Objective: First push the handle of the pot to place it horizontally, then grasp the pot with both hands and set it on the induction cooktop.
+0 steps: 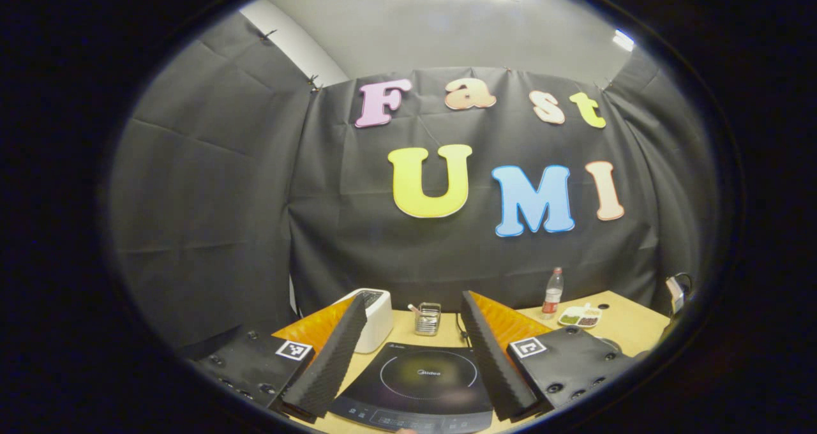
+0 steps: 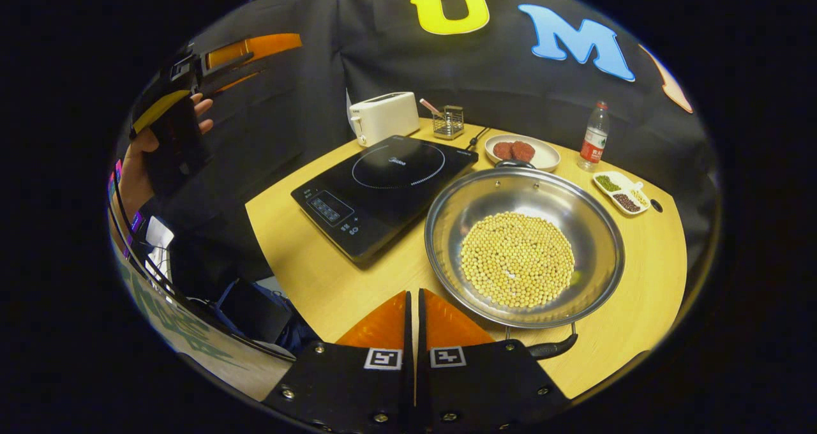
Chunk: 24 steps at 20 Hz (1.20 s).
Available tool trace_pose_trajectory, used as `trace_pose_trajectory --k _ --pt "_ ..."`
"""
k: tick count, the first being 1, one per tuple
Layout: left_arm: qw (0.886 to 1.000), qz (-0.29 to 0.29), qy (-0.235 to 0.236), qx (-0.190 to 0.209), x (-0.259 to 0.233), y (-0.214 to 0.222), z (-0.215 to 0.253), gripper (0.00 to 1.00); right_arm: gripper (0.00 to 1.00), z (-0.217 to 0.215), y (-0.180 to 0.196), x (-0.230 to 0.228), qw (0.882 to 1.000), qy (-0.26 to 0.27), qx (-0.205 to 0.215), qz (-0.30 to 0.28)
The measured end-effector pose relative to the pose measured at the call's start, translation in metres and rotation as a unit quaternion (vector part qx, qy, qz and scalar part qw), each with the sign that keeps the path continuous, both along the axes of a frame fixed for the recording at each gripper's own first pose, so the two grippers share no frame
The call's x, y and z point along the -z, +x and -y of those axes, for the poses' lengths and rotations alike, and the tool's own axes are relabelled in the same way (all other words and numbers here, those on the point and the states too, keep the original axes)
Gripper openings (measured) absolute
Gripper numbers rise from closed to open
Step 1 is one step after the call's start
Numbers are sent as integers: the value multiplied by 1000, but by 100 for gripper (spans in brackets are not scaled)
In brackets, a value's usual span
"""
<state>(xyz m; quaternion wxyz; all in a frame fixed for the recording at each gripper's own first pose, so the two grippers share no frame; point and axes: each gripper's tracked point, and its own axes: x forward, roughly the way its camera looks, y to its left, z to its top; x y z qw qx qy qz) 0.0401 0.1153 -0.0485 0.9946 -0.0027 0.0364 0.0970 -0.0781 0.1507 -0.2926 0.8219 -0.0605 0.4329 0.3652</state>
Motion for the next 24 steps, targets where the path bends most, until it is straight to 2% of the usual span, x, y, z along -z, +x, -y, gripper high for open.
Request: trace_pose_trajectory --k 8,9,10,12,18,20,24 --pt "1000 -8 7 22 3 25 38 96 2 32 7 32 998 -16 24 -53" --pt "1000 -8 8 26 2 29 43 94 2 35 10 33 998 -19 27 -54" --pt "1000 -8 9 29 2 31 47 96 2 39 10 36 998 -23 30 -55" --pt "999 -7 9 36 2 37 56 94 2 48 12 39 997 -28 33 -56" --pt "999 -6 7 51 3 52 80 97 1 61 15 45 998 -35 33 -51" --pt "998 -8 8 54 5 54 87 94 1 70 20 47 997 -41 41 -52" --pt "998 -11 6 58 9 60 96 97 1 91 31 51 995 -51 62 -51"
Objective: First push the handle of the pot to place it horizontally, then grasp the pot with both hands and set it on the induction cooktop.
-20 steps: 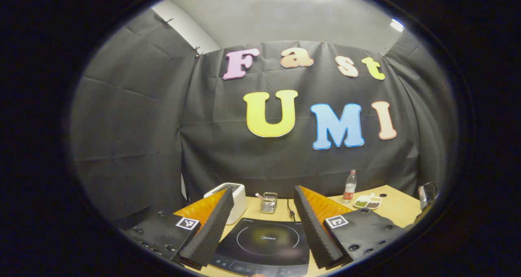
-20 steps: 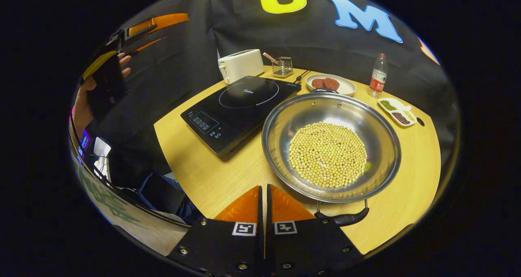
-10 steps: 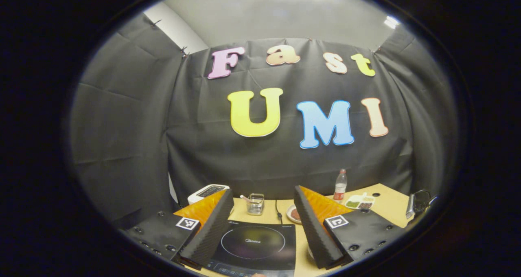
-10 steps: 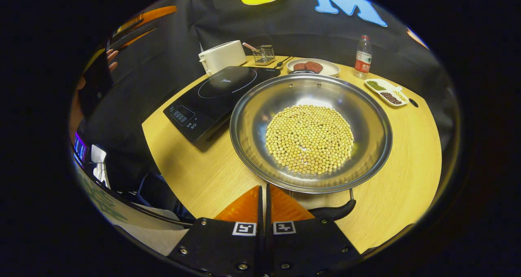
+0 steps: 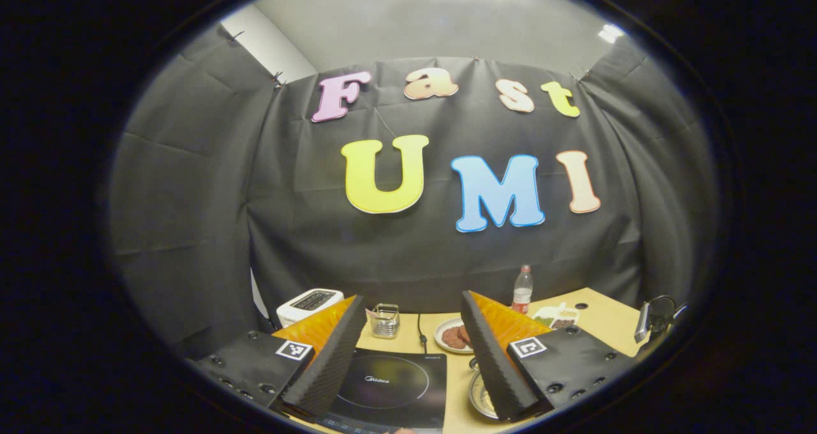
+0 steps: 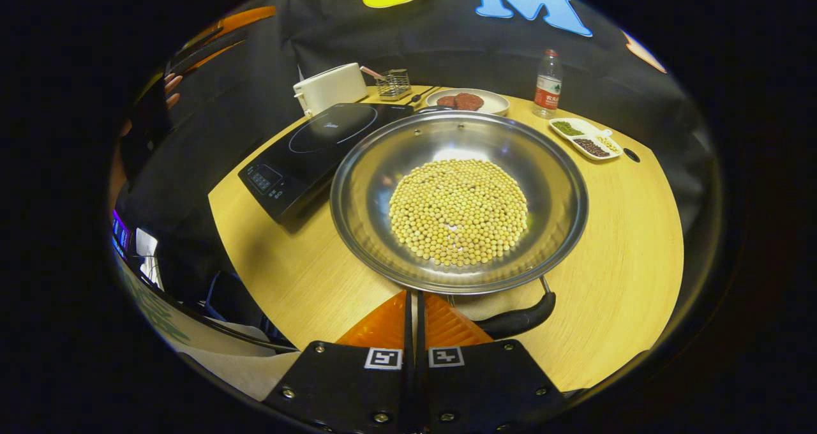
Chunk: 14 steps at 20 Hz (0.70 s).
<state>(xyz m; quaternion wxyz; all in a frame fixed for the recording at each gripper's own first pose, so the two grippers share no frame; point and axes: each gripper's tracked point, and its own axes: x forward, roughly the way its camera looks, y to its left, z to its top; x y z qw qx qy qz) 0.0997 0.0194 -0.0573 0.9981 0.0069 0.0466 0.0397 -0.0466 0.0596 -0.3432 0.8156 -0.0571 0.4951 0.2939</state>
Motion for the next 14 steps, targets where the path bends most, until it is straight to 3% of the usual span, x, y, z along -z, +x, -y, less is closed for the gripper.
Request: trace_pose_trajectory --k 14 --pt "1000 -14 6 -21 12 11 5 97 1 69 48 16 998 -54 35 10"
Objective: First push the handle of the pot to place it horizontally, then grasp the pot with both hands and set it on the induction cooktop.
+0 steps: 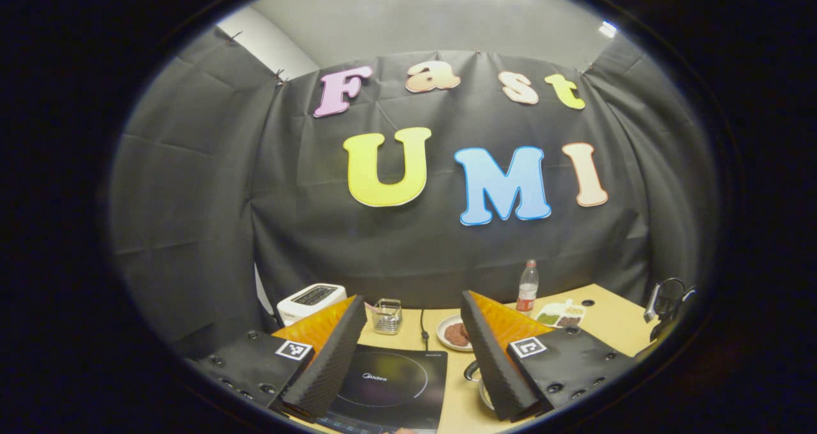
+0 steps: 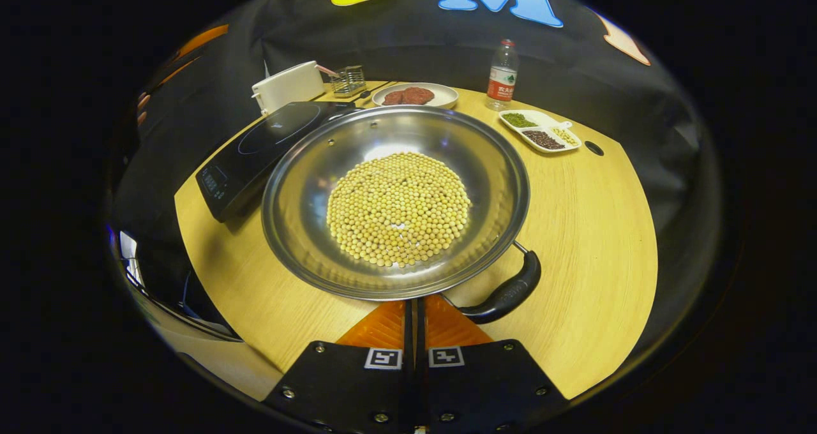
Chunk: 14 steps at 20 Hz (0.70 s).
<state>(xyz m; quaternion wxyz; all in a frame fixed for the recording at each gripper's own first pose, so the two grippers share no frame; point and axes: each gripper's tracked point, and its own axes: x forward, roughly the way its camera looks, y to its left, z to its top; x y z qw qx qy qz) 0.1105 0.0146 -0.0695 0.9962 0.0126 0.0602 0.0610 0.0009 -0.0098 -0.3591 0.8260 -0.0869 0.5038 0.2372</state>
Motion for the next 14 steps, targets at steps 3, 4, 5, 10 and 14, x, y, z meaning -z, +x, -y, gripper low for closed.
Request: trace_pose_trajectory --k 3,4,5,10,14 --pt "1000 -4 1 -4 3 1 2 94 1 14 13 2 1000 -7 14 4" --pt "1000 -5 2 -5 4 1 3 94 1 18 18 3 1000 -9 20 5" --pt "1000 -6 3 -5 6 2 5 94 1 23 24 4 1000 -12 27 7" --pt "1000 -21 9 -10 21 1 10 99 1 42 49 8 997 -19 68 16" --pt "999 -35 16 -8 34 2 15 94 1 65 71 11 992 -46 111 46"
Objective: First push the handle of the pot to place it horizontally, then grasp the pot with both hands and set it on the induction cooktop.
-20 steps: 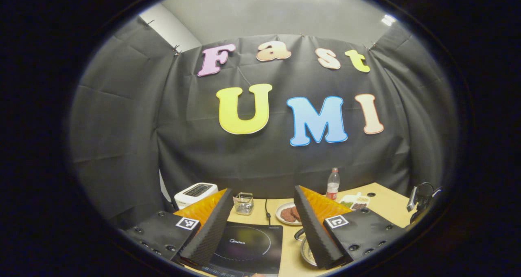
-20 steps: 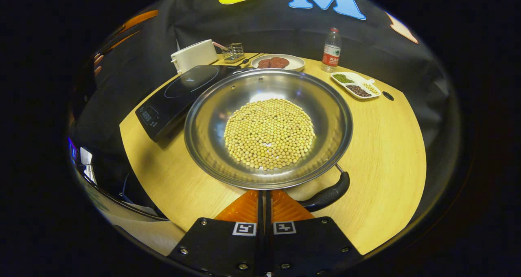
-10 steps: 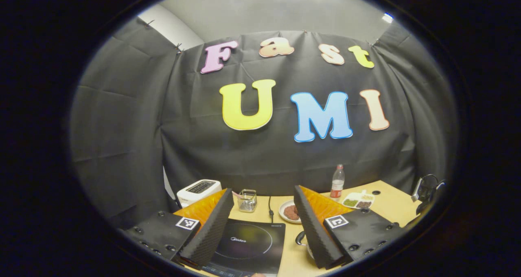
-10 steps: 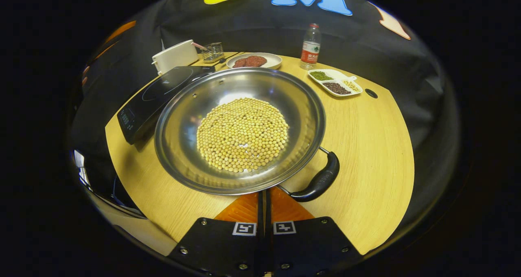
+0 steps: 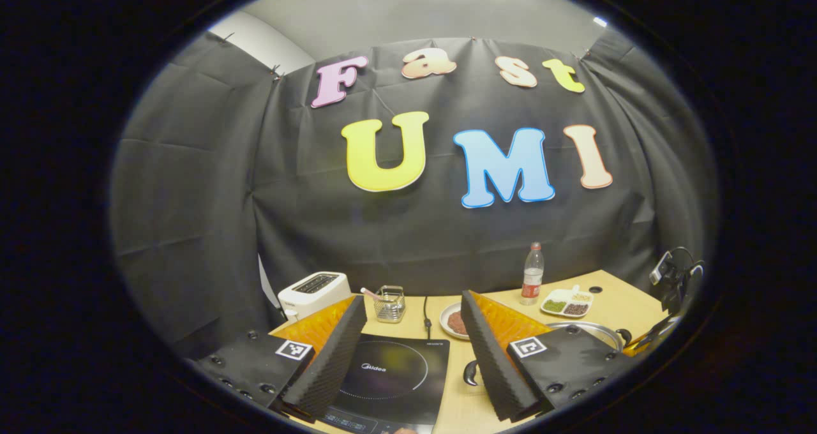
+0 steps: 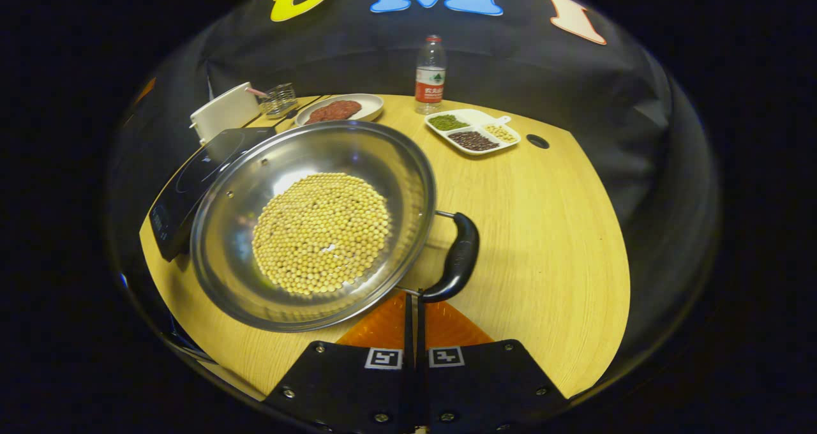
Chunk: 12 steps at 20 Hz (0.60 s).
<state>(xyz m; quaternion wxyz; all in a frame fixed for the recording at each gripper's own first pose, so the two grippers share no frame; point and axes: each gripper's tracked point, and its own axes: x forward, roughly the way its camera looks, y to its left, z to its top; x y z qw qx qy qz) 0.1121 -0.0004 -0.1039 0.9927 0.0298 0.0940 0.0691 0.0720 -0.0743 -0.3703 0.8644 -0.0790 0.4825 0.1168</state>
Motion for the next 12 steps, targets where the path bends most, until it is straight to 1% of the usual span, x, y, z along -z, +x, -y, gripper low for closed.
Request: trace_pose_trajectory --k 1,4,5,7,8,9,10,11,12 --pt "1000 -4 0 3 5 0 3 97 1 3 3 -1 1000 -2 8 5" --pt "1000 -17 2 12 17 1 8 97 1 11 9 -9 999 -2 40 23" --pt "1000 -21 1 16 20 2 11 94 1 15 10 -14 998 -3 49 32" --pt "999 -28 -2 25 29 2 16 99 1 20 13 -28 996 4 67 60" --pt "999 -32 -4 29 33 3 18 99 2 21 16 -37 994 11 79 75" --pt "999 -38 -9 37 38 4 21 99 20 23 17 -44 992 17 90 87" --pt "998 -41 -12 40 41 3 22 100 29 24 19 -52 990 24 100 99" --pt "998 -43 -16 44 44 3 23 98 58 24 20 -59 988 33 109 109" --pt "998 -45 -20 49 48 4 26 94 73 23 21 -66 986 41 116 116"
